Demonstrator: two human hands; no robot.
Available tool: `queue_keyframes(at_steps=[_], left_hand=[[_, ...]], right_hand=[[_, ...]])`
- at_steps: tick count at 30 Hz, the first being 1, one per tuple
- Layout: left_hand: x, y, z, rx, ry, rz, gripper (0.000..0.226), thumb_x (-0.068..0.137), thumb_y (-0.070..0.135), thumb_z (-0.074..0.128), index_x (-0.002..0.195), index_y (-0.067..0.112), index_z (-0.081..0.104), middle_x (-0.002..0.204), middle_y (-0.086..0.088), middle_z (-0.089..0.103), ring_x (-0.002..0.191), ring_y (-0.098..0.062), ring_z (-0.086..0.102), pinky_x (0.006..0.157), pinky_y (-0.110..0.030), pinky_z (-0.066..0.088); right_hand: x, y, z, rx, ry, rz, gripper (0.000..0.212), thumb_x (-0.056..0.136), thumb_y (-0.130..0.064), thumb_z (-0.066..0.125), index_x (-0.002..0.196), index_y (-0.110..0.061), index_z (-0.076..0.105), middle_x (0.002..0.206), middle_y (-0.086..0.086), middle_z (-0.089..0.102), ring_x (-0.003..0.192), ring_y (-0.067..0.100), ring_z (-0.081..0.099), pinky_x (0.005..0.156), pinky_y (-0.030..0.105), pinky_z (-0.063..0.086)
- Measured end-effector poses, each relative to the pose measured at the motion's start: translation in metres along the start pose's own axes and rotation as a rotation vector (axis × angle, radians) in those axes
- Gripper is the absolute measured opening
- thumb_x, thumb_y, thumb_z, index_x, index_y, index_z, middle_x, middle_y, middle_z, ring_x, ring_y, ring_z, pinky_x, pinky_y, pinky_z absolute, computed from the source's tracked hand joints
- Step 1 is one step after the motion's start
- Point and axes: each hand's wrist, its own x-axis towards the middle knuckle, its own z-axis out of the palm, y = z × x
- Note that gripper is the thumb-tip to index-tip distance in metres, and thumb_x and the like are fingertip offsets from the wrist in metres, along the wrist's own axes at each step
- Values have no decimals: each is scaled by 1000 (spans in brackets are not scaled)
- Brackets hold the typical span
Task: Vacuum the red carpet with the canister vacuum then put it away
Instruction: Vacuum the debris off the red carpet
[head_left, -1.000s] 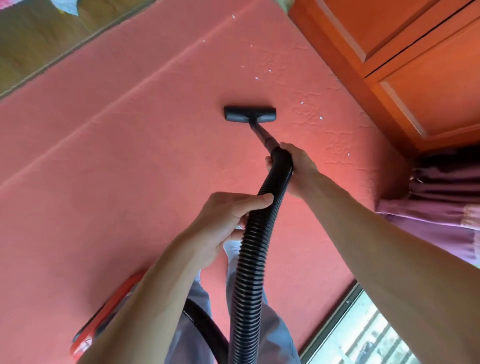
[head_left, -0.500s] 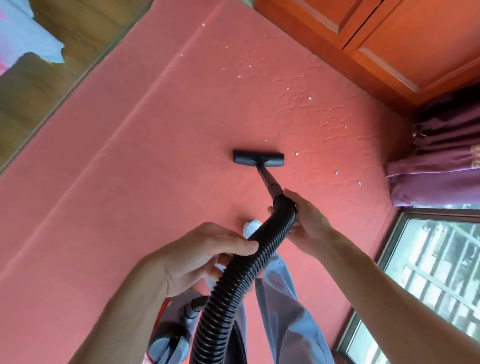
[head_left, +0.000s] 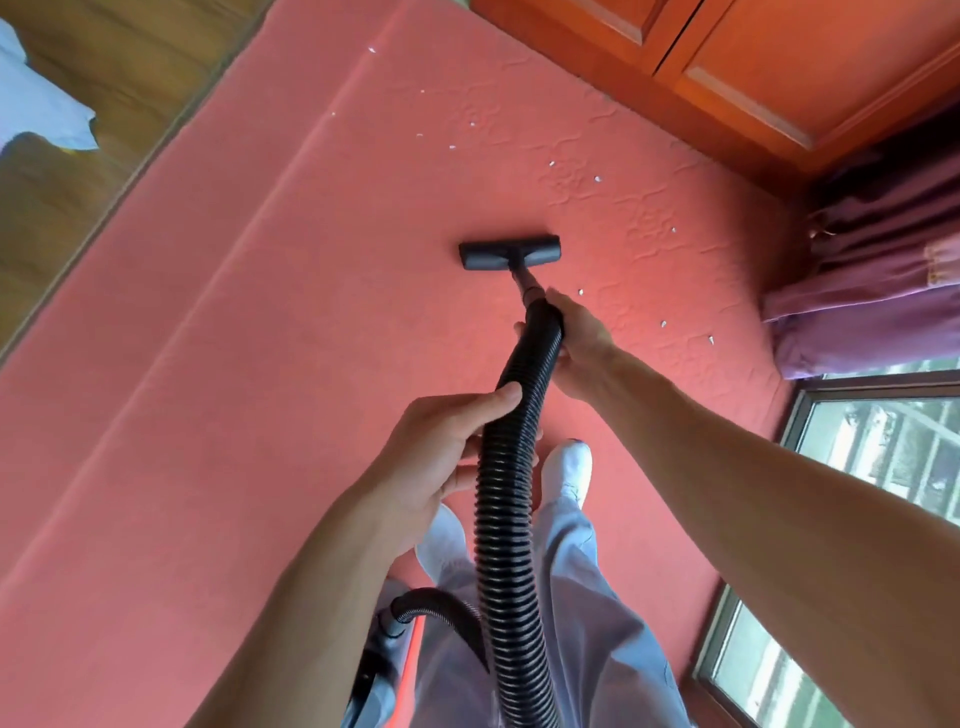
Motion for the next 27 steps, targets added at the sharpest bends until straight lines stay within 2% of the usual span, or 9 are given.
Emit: queue_keyframes(at_steps=[2,4,9,12,16,19,21,24,27], left_hand=[[7,-3,0,-48,47,5,35,89,34,68,106,4,76,100,-16,77,86,-29,72,87,-43,56],[8,-4,-3,-85,48,-4,38,85,34,71,107,2,75,101,-18,76,81,-28,71,81,-41,57],[-5,10,-14,6,-139,-35,43,79,33,70,104,-1,75,102,-21,75,73,-25,70,68,-32,57],[-10,18,-19,90,-221,-29,32,81,28,75,98,1,76,101,-22,75,75,-25,71,65,-31,57],[-8,21,-14,117,-266,-30,39,80,31,74,101,-1,75,103,-22,75,78,-23,71,67,-28,58],[-2,23,-6,109,-272,-34,43,82,29,76,107,-5,71,106,-23,74,79,-21,71,64,-25,57],[2,24,0,112,-273,-29,42,83,30,74,107,-4,71,107,-22,74,78,-21,71,63,-24,56],[10,23,13,120,-210,-25,39,82,34,72,103,1,75,105,-19,75,78,-21,72,67,-28,56],[19,16,35,94,-90,-26,45,74,39,74,102,4,77,103,-19,76,81,-25,71,70,-32,55]], right_hand=[[12,-2,7,-43,-12,-1,39,87,-38,68,106,-5,60,106,23,70,69,23,60,48,25,46],[15,-1,9,-50,-7,-18,43,86,-37,68,112,-4,60,117,27,66,76,26,60,47,24,46],[-15,5,-12,-4,102,-39,28,84,-33,61,93,-6,63,102,25,70,77,27,58,55,28,44],[-39,9,-29,114,101,-30,23,82,-28,60,85,-5,59,86,19,54,71,24,49,60,32,37],[-47,11,-41,210,91,-36,50,64,-35,62,100,0,61,77,15,51,58,20,44,56,30,36],[-42,7,-51,248,119,-24,74,60,-35,63,120,7,60,85,15,50,57,18,47,53,27,42],[-38,2,-58,289,120,-27,68,69,-34,65,122,7,59,88,16,51,59,18,50,51,25,45],[-24,-5,-68,326,111,8,38,88,-30,60,114,-3,60,91,16,55,64,19,55,56,24,50],[-11,-12,-76,249,79,32,50,86,-34,63,121,2,59,93,16,51,69,20,54,64,28,50]])
